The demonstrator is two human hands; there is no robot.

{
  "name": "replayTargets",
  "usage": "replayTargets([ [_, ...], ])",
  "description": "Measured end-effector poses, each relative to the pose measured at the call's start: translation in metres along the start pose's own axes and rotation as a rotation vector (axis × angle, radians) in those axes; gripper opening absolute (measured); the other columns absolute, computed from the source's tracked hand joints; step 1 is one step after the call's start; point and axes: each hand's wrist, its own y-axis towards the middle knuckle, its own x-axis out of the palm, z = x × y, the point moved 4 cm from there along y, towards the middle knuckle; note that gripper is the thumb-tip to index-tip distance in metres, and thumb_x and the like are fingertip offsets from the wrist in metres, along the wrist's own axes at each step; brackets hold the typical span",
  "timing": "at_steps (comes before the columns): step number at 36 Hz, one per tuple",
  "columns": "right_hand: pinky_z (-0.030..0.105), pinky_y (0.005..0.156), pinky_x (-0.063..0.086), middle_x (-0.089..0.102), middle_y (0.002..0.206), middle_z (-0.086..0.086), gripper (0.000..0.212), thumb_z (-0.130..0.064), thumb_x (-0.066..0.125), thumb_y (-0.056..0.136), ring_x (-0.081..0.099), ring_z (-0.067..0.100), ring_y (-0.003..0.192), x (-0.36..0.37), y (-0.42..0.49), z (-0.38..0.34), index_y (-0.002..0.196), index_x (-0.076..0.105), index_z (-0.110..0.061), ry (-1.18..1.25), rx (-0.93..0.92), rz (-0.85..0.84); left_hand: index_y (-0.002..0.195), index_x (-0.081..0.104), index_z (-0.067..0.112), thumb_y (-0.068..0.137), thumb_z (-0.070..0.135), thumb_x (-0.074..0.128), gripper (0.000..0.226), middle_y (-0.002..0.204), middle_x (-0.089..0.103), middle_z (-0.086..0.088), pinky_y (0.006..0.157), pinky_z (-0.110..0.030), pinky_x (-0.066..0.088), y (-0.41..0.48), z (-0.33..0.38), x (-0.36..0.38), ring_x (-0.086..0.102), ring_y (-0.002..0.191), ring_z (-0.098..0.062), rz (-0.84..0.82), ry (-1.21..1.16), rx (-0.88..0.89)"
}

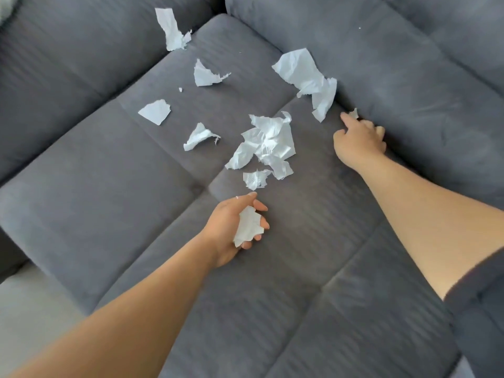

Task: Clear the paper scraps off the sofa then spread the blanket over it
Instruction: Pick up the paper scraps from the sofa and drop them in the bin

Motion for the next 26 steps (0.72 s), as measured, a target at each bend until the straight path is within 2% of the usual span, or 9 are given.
replayTargets([
  [6, 0.040, 0.097, 0.036, 0.052, 0.142, -0.001, 0.032, -0.020, 0.047, 0.093, 0.044, 0.032, 0.125, -0.001, -0.024, 0.002, 0.122, 0.059, -0.016, 0.232, 0.018, 0.266, 0.082, 0.073, 0.017, 0.086, 0.049, 0.061, 0.034, 0.076, 0.069, -0.018, 0.040, -0.022, 0.032, 0.001, 0.001, 0.000, 0.056, 0.051, -0.027, 0.000, -0.014, -0.010],
  [8, 0.035, 0.088, 0.038, 0.061, 0.111, 0.010, 0.022, -0.011, 0.047, 0.088, 0.051, 0.033, 0.100, -0.007, -0.052, -0.002, 0.103, 0.063, -0.014, 0.411, -0.033, 0.328, 0.085, 0.072, 0.015, 0.086, 0.050, 0.061, 0.036, 0.077, 0.070, -0.019, 0.040, -0.023, 0.032, -0.001, 0.002, 0.001, 0.057, 0.051, -0.028, -0.001, -0.020, -0.016],
  [10, 0.031, 0.079, 0.039, 0.057, 0.085, 0.002, 0.012, -0.007, 0.046, 0.084, 0.048, 0.023, 0.081, -0.012, -0.092, -0.009, 0.084, 0.051, -0.018, 0.580, -0.094, 0.375, 0.091, 0.070, 0.012, 0.086, 0.052, 0.060, 0.042, 0.081, 0.071, -0.021, 0.040, -0.023, 0.033, -0.002, 0.003, 0.002, 0.059, 0.053, -0.029, 0.004, -0.029, -0.021],
  [11, 0.029, 0.080, 0.043, 0.062, 0.085, -0.002, 0.022, -0.005, 0.048, 0.085, 0.053, 0.017, 0.080, -0.014, -0.116, -0.014, 0.095, 0.068, -0.002, 0.639, -0.122, 0.386, 0.093, 0.070, 0.011, 0.086, 0.054, 0.059, 0.044, 0.083, 0.072, -0.022, 0.040, -0.024, 0.034, -0.003, 0.003, 0.002, 0.060, 0.054, -0.029, 0.010, -0.037, -0.025],
  [12, 0.027, 0.079, 0.047, 0.068, 0.089, -0.006, 0.028, -0.005, 0.052, 0.086, 0.058, 0.010, 0.080, -0.013, -0.139, -0.019, 0.097, 0.073, -0.018, 0.684, -0.175, 0.360, 0.093, 0.070, 0.011, 0.086, 0.055, 0.059, 0.046, 0.085, 0.072, -0.023, 0.040, -0.024, 0.034, -0.003, 0.003, 0.002, 0.061, 0.055, -0.029, 0.014, -0.044, -0.027],
  [16, 0.019, 0.067, 0.046, 0.069, 0.085, -0.016, 0.022, -0.007, 0.060, 0.086, 0.056, 0.000, 0.069, 0.001, -0.221, -0.044, 0.094, 0.074, -0.021, 0.678, -0.438, 0.144, 0.080, 0.073, 0.018, 0.089, 0.061, 0.057, 0.047, 0.081, 0.073, -0.016, 0.044, -0.024, 0.033, -0.004, 0.004, 0.003, 0.062, 0.056, -0.027, -0.024, -0.080, -0.035],
  [20, 0.034, 0.084, 0.049, 0.060, 0.098, -0.007, 0.022, -0.022, 0.052, 0.089, 0.058, 0.018, 0.091, 0.026, -0.240, -0.063, 0.107, 0.060, -0.030, 0.212, -0.657, -0.240, 0.069, 0.070, 0.018, 0.086, 0.064, 0.060, 0.050, 0.065, 0.062, -0.004, 0.057, -0.030, 0.037, -0.005, 0.003, 0.002, 0.057, 0.055, -0.020, -0.036, -0.042, -0.050],
  [23, 0.040, 0.079, 0.051, 0.068, 0.089, -0.004, 0.017, -0.022, 0.051, 0.089, 0.061, 0.023, 0.084, 0.016, -0.221, -0.074, 0.102, 0.061, -0.028, 0.158, -0.760, -0.203, 0.054, 0.060, 0.022, 0.088, 0.048, 0.062, 0.043, 0.050, 0.053, 0.000, 0.043, -0.022, 0.032, -0.006, 0.004, 0.005, 0.048, 0.040, -0.016, -0.027, 0.032, -0.001],
  [26, 0.037, 0.071, 0.054, 0.071, 0.077, -0.009, 0.011, -0.021, 0.057, 0.090, 0.065, 0.014, 0.074, -0.008, -0.181, -0.078, 0.093, 0.068, -0.022, 0.389, -0.586, -0.070, 0.077, 0.069, 0.014, 0.086, 0.039, 0.062, 0.027, 0.065, 0.064, -0.011, 0.039, -0.020, 0.030, -0.007, 0.005, 0.006, 0.051, 0.046, -0.021, -0.015, 0.029, -0.001],
])
